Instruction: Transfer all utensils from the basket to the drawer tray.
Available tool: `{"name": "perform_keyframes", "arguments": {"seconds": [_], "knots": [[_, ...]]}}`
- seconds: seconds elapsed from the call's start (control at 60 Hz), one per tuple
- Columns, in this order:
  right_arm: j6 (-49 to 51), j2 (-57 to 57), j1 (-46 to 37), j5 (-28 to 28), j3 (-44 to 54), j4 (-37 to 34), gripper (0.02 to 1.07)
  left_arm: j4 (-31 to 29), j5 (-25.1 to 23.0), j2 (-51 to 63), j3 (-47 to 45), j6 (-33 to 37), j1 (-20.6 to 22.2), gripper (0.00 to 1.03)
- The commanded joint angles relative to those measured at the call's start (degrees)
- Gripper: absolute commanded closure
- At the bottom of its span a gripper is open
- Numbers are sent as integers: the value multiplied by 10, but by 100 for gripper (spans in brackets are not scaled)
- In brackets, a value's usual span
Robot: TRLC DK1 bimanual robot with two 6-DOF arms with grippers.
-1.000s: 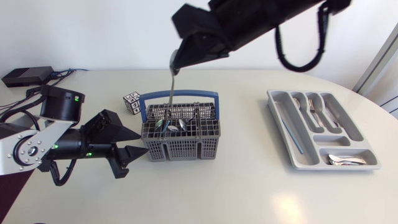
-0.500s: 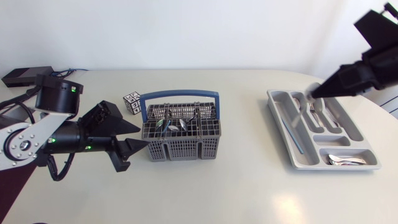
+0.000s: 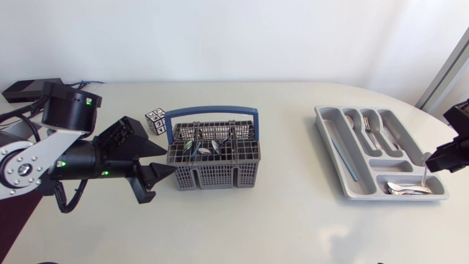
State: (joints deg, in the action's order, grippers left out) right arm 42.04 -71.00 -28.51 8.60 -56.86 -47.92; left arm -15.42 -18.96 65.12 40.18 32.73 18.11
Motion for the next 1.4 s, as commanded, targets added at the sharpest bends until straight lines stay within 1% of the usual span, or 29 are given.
{"name": "perform_keyframes", "arguments": {"seconds": [0.0, 0.217, 0.383, 0.45, 0.483, 0.517, 0.533, 0.55, 0.567, 0.583, 0.617, 0.667, 0.683, 0.7, 0.75, 0.783, 0.883, 0.95, 1.033, 1.133, 1.283, 1.383], "knots": [[28, -30, -11, -16, 32, 32, 101, -8, 4, -11, 19, -12, 7, 39], [30, -98, -12, -97, 90, 199, 100, -15, 15, -15, 24, -15, 18, 39], [34, -139, -4, -126, 115, 283, 99, -18, 19, -16, 29, -19, 25, 39], [35, -150, -1, -129, 123, 298, 95, -18, 22, -16, 31, -22, 29, 39], [36, -153, 1, -131, 127, 306, 90, -18, 24, -16, 32, -23, 32, 39], [36, -153, 5, -133, 132, 314, 78, -17, 30, -16, 33, -24, 37, 39], [37, -153, 6, -133, 133, 315, 74, -17, 30, -16, 33, -24, 38, 39], [37, -153, 7, -133, 134, 315, 69, -17, 31, -15, 33, -25, 39, 39], [38, -153, 9, -133, 135, 315, 60, -16, 33, -14, 33, -27, 42, 39], [39, -153, 10, -133, 135, 315, 56, -16, 33, -14, 33, -27, 42, 39], [39, -150, 14, -135, 138, 316, 40, -15, 36, -13, 35, -28, 46, 39], [39, -144, 15, -136, 139, 315, 25, -14, 43, -13, 37, -31, 53, 39], [39, -142, 16, -136, 139, 315, 22, -14, 45, -13, 37, -32, 54, 39], [39, -136, 17, -136, 140, 314, 16, -12, 49, -13, 38, -35, 59, 39], [39, -122, 21, -136, 141, 314, 11, -10, 51, -14, 39, -35, 65, 39], [38, -111, 23, -135, 141, 311, 9, -5, 53, -14, 38, -35, 69, 39], [37, -79, 33, -131, 141, 303, 9, 20, 61, -17, 33, -31, 82, 39], [33, -63, 43, -130, 146, 303, 9, 64, 61, -21, 20, -30, 93, 39], [24, -43, 57, -123, 152, 298, 9, 99, 63, -11, 19, -29, 103, 39], [10, -19, 79, -117, 158, 289, 9, 144, 65, 13, 20, -27, 104, 40], [-6, 3, 102, -117, 162, 281, 9, 176, 65, 48, 19, -21, 105, 44], [-13, 8, 110, -116, 164, 277, 9, 210, 67, 67, -4, -14, 104, 44]]}}
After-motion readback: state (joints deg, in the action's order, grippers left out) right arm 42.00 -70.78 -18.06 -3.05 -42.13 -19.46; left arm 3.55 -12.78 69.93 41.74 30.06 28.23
